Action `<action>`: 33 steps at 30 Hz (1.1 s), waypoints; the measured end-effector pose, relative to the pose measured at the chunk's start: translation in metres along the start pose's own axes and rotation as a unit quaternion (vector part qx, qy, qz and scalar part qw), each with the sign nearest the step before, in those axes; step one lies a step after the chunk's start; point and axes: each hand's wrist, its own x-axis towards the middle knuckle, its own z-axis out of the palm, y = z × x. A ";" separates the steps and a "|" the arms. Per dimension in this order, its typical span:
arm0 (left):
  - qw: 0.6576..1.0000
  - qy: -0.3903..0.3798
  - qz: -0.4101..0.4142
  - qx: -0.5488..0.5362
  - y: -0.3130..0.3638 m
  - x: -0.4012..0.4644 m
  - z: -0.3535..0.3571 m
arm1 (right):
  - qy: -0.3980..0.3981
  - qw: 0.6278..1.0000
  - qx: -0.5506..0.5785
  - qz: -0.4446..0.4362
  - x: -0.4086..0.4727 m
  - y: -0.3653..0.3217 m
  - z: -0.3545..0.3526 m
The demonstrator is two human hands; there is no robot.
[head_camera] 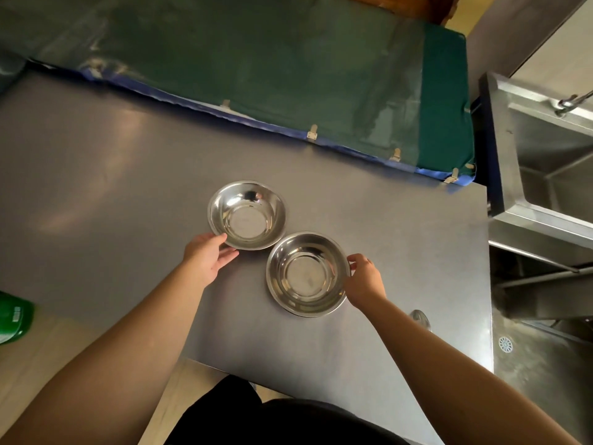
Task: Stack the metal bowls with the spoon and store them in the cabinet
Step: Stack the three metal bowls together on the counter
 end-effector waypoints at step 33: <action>0.963 -0.093 0.091 0.237 -0.046 -0.061 -0.002 | -0.082 0.950 0.274 0.124 -0.027 -0.001 0.010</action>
